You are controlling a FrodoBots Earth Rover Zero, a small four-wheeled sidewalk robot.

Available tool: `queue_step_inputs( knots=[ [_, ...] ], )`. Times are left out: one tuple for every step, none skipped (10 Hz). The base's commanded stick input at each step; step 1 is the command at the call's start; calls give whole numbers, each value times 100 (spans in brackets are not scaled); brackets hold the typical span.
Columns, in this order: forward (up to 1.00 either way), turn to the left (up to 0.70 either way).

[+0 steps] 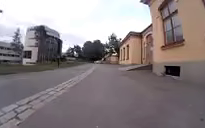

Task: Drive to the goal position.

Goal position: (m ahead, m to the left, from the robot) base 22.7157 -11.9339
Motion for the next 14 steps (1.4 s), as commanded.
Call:
queue_step_inputs(
  knots=[
    [45,0],
    [45,0],
    [45,0],
    [45,0],
    [45,0],
    [45,0],
    [45,0],
    [45,0],
    [45,0],
    [45,0],
    [45,0],
    [45,0],
    [45,0],
    [45,0]
  ],
)
